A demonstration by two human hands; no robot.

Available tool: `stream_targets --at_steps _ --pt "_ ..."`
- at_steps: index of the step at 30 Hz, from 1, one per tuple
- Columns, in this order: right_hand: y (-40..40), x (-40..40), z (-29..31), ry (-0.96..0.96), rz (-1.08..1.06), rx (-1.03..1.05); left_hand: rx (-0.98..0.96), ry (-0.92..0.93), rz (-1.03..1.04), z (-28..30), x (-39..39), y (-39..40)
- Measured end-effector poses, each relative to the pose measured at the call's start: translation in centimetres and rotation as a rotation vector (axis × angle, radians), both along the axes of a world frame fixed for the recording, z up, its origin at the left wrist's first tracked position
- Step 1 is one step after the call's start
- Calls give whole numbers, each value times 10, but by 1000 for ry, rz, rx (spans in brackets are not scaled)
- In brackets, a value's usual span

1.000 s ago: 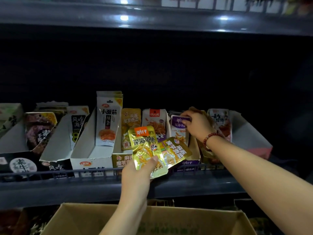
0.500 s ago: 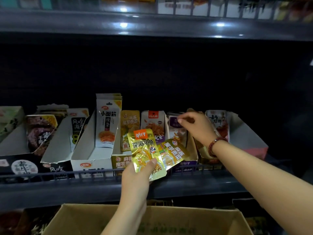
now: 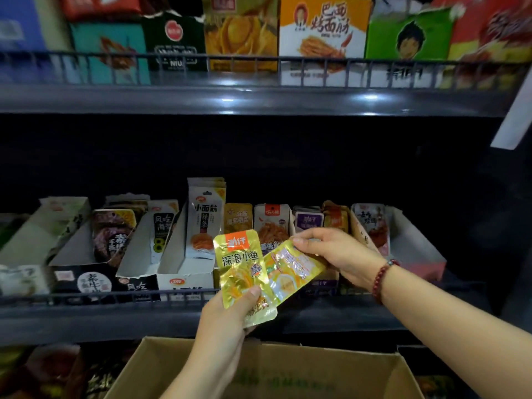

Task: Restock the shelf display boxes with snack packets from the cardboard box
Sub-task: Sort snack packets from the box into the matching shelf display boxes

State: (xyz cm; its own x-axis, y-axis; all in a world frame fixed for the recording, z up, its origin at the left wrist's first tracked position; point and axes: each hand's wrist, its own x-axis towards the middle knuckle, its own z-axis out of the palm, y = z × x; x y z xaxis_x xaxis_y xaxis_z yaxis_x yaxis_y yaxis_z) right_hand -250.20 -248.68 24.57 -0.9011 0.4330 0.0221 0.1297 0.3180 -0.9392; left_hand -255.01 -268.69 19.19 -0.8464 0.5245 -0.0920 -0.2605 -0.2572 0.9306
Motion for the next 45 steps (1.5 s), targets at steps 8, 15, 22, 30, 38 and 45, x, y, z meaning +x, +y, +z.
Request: stream_targets --at_steps 8,15,22,30,38,45 --pt "-69 -3 2 138 -131 418 -47 -45 56 2 12 -51" --pt "-83 -12 6 3 28 138 44 -81 117 0 4 -69" --pt "-80 -39 12 -38 -40 152 -97 63 161 -3 -18 -64" --pt "-47 -100 31 88 -374 595 -192 82 197 -10 -43 -65" --pt "-31 -162 24 -108 -330 928 -229 259 235 -11 -54 -66" --pt "-18 -187 3 -239 -247 881 -217 231 245 -17 -60 -65"
